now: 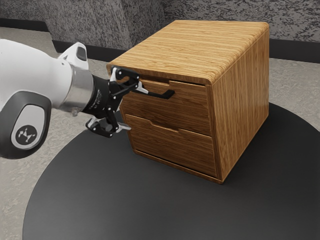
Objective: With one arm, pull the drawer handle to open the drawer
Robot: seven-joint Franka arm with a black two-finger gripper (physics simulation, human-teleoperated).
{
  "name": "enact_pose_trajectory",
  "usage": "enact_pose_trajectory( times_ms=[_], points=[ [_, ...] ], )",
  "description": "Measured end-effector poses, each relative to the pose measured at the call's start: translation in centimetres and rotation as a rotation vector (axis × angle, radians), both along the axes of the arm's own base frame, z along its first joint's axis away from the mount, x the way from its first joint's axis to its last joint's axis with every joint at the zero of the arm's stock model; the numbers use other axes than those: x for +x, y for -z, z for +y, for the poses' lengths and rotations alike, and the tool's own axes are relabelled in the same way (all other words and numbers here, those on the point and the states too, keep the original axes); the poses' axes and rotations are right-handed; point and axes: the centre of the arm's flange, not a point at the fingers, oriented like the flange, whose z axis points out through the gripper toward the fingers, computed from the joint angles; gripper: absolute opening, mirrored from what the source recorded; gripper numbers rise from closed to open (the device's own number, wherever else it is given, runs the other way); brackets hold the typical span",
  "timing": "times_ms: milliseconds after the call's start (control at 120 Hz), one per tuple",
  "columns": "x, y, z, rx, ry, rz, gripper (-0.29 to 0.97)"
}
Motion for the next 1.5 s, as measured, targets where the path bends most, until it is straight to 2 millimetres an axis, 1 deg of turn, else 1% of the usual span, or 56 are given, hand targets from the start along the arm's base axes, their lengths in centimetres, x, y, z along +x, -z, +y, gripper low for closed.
enact_pose_trajectory(
  times_ms=[167,300,383,467,600,692,933,1125,1267,1500],
  points=[
    [1.7,0.8,0.3,-0.038,-0.041,-0.026,0.68],
    [1.7,1.0,1.6,-0.06,-0.089,-0.044,0.68],
    [1.3,1.5,1.7,-0.069,-0.101,-0.031,0.68],
    [1.2,1.4,1.6,-0.077,-0.108,-0.038,0.68],
    [1.8,1.9,1.6,-0.089,-0.119,-0.055,0.68],
    [2.9,2.7,1.7,-0.093,-0.127,-0.058,0.68],
    [4.1,2.6,2.7,-0.105,-0.157,-0.092,0.68],
    [5.5,3.5,2.7,-0.11,-0.165,-0.099,0.68],
    [5.9,3.6,3.3,-0.114,-0.181,-0.112,0.68],
    [6.4,3.5,3.5,-0.12,-0.188,-0.141,0.68]
  ],
)
